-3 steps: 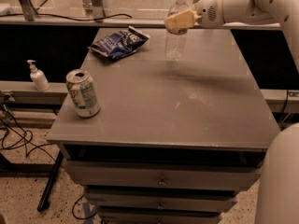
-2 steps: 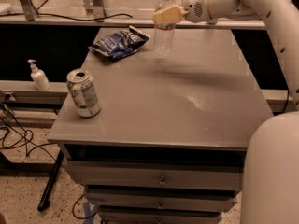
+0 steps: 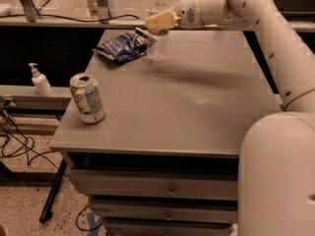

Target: Move water bottle near blue chip bag

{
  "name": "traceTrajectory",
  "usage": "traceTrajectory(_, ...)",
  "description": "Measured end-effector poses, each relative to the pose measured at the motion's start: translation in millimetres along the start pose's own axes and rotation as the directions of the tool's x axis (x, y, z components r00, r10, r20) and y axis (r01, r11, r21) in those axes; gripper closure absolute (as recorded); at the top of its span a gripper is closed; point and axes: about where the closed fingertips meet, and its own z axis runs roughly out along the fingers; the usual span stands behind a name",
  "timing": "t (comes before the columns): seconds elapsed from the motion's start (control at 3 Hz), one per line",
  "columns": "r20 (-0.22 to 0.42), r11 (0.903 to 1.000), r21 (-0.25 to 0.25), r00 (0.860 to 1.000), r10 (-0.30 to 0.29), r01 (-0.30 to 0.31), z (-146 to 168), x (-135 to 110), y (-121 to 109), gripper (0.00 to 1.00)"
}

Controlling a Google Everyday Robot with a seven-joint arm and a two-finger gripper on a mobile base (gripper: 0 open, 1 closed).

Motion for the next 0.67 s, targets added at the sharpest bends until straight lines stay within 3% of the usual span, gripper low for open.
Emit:
traceTrajectory(0.33, 0.013, 0.9999, -0.011, 1.0, -0.002, 0.002, 15.9, 7.0, -7.3, 1.0)
traceTrajectory(0.67, 0.012, 0.9996, -0.02, 1.0, -0.019, 0.019, 25.0, 10.7, -12.0, 0.85)
